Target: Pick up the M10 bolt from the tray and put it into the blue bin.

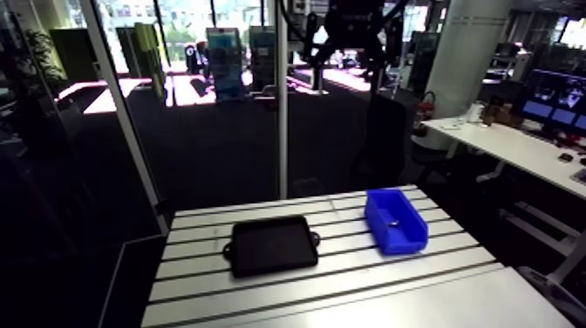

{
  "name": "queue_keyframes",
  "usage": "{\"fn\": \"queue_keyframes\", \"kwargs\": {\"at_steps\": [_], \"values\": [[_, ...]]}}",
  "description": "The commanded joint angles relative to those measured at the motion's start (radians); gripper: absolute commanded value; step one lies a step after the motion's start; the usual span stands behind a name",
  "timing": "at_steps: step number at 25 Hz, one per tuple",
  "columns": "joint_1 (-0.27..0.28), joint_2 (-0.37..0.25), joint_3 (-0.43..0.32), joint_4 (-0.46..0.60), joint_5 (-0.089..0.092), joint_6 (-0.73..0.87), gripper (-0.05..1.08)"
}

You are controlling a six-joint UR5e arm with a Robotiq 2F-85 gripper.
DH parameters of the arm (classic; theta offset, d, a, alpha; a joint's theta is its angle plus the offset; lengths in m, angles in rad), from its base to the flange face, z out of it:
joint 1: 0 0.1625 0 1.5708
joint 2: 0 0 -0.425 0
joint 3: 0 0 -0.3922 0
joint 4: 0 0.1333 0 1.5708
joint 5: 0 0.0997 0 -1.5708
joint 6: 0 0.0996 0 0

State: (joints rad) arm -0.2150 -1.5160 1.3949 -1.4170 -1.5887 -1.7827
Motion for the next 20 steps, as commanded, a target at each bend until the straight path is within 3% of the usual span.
{"fn": "queue_keyframes", "kwargs": {"at_steps": [1, 20], "values": [[0.002, 0.0, -0.037, -0.001, 0.002, 0.001, 0.01], [0.005, -0.014, -0.035, -0.01, 0.006, 0.004, 0.01]]}}
